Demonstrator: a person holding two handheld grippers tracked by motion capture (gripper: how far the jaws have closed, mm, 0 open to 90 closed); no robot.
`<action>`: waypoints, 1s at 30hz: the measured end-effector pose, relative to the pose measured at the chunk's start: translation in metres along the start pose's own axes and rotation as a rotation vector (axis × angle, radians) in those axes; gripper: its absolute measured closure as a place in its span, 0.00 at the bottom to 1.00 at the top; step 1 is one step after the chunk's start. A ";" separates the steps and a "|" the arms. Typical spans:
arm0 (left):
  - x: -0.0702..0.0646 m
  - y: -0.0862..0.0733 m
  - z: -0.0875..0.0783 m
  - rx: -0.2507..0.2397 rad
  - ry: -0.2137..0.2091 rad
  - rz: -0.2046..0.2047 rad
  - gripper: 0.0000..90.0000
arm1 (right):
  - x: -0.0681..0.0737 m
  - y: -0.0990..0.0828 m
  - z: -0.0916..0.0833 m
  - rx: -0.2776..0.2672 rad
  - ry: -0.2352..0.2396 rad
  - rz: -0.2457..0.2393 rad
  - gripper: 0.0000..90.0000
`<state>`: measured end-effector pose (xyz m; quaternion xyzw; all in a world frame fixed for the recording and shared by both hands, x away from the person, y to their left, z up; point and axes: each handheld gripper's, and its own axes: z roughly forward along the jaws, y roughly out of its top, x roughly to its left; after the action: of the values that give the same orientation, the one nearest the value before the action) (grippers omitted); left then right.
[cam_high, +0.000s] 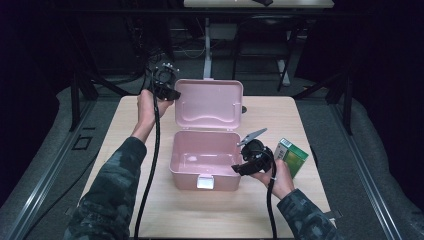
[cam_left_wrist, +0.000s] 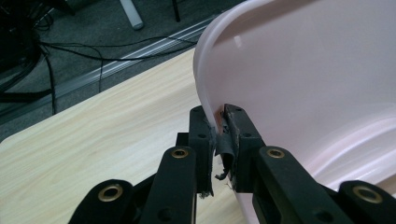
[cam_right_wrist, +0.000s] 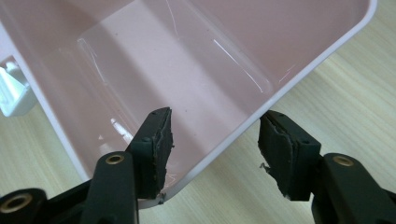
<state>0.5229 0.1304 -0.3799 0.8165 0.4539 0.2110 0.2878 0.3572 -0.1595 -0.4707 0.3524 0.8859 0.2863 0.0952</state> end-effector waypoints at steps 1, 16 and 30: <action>0.001 0.000 0.001 0.006 0.002 -0.002 0.91 | -0.001 0.000 0.000 -0.001 0.004 0.005 0.49; 0.011 0.002 0.030 0.089 -0.025 -0.053 0.90 | -0.001 -0.002 -0.001 -0.002 0.011 0.007 0.52; 0.010 -0.018 0.083 0.219 -0.019 -0.107 0.90 | 0.002 -0.004 0.006 0.027 0.002 0.012 0.51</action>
<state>0.5673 0.1233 -0.4530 0.8197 0.5142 0.1369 0.2121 0.3556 -0.1585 -0.4779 0.3586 0.8877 0.2752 0.0878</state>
